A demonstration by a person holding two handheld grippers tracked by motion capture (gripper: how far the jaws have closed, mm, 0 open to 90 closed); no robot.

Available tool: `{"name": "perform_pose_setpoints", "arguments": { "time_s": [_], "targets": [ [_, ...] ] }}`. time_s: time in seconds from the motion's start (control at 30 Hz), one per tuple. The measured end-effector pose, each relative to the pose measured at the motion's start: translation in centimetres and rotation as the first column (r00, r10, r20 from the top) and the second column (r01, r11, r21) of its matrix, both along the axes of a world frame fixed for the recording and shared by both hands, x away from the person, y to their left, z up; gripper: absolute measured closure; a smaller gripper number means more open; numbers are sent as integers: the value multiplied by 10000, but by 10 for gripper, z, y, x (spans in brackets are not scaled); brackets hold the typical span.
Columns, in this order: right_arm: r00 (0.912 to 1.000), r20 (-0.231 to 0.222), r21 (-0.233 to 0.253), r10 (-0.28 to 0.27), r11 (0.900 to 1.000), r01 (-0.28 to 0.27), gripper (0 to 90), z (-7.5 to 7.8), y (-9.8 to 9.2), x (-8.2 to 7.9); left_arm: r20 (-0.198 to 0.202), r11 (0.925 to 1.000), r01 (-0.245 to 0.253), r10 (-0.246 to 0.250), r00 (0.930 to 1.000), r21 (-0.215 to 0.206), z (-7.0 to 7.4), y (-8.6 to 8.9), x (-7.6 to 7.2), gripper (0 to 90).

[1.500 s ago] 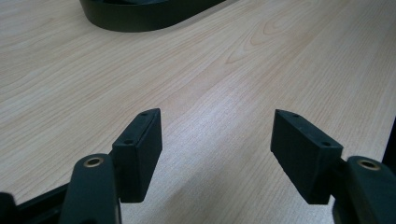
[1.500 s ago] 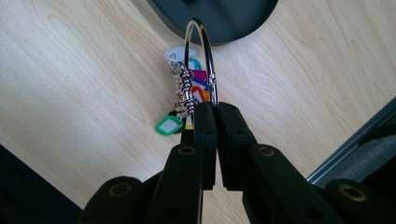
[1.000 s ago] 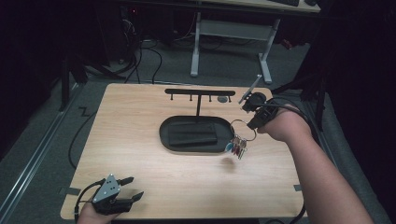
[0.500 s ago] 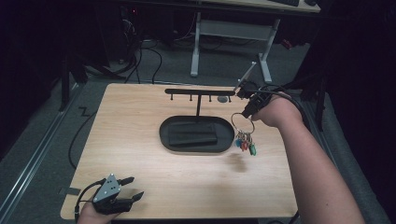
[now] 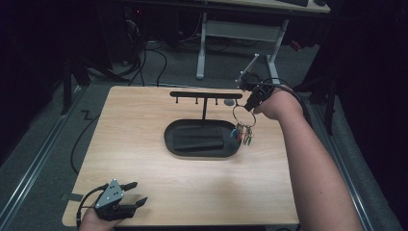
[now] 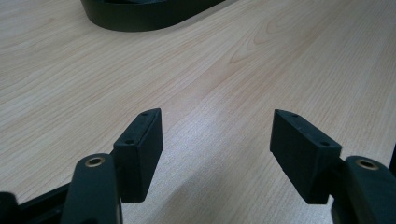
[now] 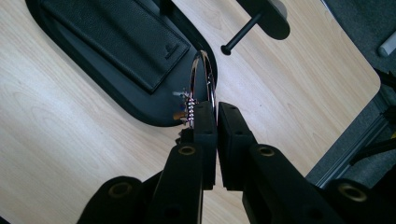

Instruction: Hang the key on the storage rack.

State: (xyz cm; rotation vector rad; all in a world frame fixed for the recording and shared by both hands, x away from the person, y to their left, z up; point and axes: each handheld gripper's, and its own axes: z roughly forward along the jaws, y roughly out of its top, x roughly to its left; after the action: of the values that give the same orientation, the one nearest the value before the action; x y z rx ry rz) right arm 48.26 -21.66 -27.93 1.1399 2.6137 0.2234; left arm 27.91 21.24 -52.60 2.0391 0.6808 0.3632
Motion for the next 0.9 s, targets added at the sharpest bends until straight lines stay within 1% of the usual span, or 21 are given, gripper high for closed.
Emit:
{"name": "perform_pose_setpoints", "arguments": {
  "time_s": [0.07, 0.1, 0.13, 0.3, 0.33, 0.4, 0.47, 0.5, 0.53, 0.57, 0.6, 0.63, 0.67, 0.7, 0.73, 0.77, 0.8, 0.83, 0.87, 0.9],
  "targets": [
    [9998, 47, -80, -177, 9998, 177, 875, 0, 0, 4, -51, 10000, -9, 9, 10000, 8, 0, 0, 0, 351],
    [9998, 47, -80, -177, 9998, 177, 875, 0, 0, 4, -51, 10000, -9, 9, 10000, 8, 0, 0, 0, 351],
    [9999, 122, 68, 0, 10000, 0, 875, 2, 1, 7, -48, 10000, -26, 26, 10000, -20, 1, 0, 0, 351],
    [9998, 187, 100, -58, 9999, 56, 875, 3, 6, 13, -64, 10000, 2, -2, 10000, 11, 1, 0, 1, 351],
    [9998, 216, 79, 17, 10000, -19, 875, 1, 8, 17, -61, 10000, 6, -6, 10000, 18, 1, 1, 1, 351],
    [9998, 174, 64, -133, 9999, 132, 875, -2, 10, 21, -58, 10000, 6, -6, 10000, 9, 1, 1, 0, 351],
    [9997, 185, 58, -148, 9999, 147, 875, -4, 10, 24, -46, 10000, 0, 0, 10000, 0, 1, 1, 0, 351],
    [9996, 107, 126, -267, 9996, 265, 875, -7, 10, 27, -20, 10000, -23, 23, 10000, -18, 1, 1, 0, 351],
    [9995, 145, 151, -269, 9995, 267, 875, -11, 10, 32, -40, 10000, -19, 19, 10000, -2, 1, 2, 0, 351],
    [9995, 145, 151, -269, 9995, 267, 875, -11, 10, 32, -40, 10000, -19, 19, 10000, -2, 1, 2, 0, 351],
    [9996, 143, 200, -261, 9995, 258, 875, -15, 9, 36, -35, 10000, -16, 16, 10000, 11, 1, 2, 0, 351],
    [9996, 143, 200, -261, 9995, 258, 875, -15, 9, 36, -35, 10000, -16, 16, 10000, 11, 1, 2, 0, 351],
    [9992, 132, 173, -371, 9992, 369, 900, -17, 8, 40, -43, 10000, -20, 20, 10000, 9, 1, 2, 0, 351],
    [9992, 132, 173, -371, 9992, 369, 900, -17, 8, 40, -9, 10000, -53, 53, 10000, -42, 0, 2, 0, 351],
    [9985, 335, 355, -435, 9985, 423, 900, -16, 6, 43, -7, 10000, -67, 67, 10000, -47, 0, 2, 0, 351],
    [9985, 335, 355, -435, 9985, 423, 900, -16, 6, 43, -6, 10000, -69, 69, 10000, -49, 0, 3, 0, 351],
    [9978, 282, 502, -604, 9970, 589, 900, -15, 5, 44, -32, 10000, -59, 59, 10000, -37, 0, 3, 0, 351],
    [9982, 344, 412, -500, 9980, 486, 900, -16, 4, 46, -44, 10000, -58, 58, 10000, -47, 0, 3, 0, 351],
    [9983, 286, 178, -506, 9986, 501, 900, -19, 5, 47, -60, 10000, -45, 45, 10000, -22, 0, 2, 0, 351],
    [9983, 307, 46, -486, 9988, 485, 900, -22, 5, 46, -52, 10000, -36, 36, 10000, -6, 0, 2, 0, 351]
  ]
}}
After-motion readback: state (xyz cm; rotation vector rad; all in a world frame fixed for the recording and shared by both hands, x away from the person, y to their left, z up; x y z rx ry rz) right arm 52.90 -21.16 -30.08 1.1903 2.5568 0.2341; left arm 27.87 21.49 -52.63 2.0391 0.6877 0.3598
